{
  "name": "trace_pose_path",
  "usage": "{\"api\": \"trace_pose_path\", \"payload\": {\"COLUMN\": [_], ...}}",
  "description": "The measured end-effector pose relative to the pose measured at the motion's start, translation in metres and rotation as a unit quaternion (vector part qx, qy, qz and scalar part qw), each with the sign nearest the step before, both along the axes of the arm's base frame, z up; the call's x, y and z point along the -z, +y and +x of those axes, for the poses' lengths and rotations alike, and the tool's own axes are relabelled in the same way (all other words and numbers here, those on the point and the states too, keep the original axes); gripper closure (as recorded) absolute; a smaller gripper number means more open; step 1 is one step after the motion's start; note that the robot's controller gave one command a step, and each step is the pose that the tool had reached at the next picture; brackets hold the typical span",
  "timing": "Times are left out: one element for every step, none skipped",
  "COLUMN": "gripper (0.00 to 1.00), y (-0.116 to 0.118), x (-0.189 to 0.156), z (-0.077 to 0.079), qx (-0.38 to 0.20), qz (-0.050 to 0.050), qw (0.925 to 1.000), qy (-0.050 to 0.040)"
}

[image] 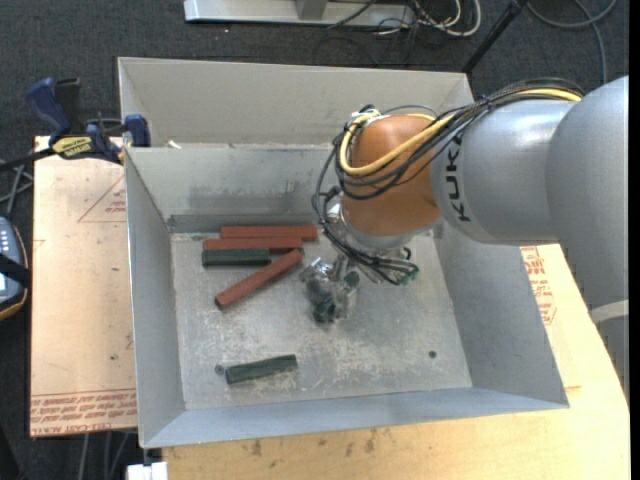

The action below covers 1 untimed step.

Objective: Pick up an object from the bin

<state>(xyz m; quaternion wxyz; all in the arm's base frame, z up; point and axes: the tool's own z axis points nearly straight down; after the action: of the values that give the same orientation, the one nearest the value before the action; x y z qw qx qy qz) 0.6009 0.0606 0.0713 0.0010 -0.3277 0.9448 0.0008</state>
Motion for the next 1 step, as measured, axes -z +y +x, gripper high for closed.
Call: {"api": "trace_pose_path", "payload": {"gripper": [1.0], "y": [-0.0001], "x": [0.0001], "z": [0.0], "qx": [0.0], "qz": [0.0], "qw": [1.0], "qy": [0.0]}}
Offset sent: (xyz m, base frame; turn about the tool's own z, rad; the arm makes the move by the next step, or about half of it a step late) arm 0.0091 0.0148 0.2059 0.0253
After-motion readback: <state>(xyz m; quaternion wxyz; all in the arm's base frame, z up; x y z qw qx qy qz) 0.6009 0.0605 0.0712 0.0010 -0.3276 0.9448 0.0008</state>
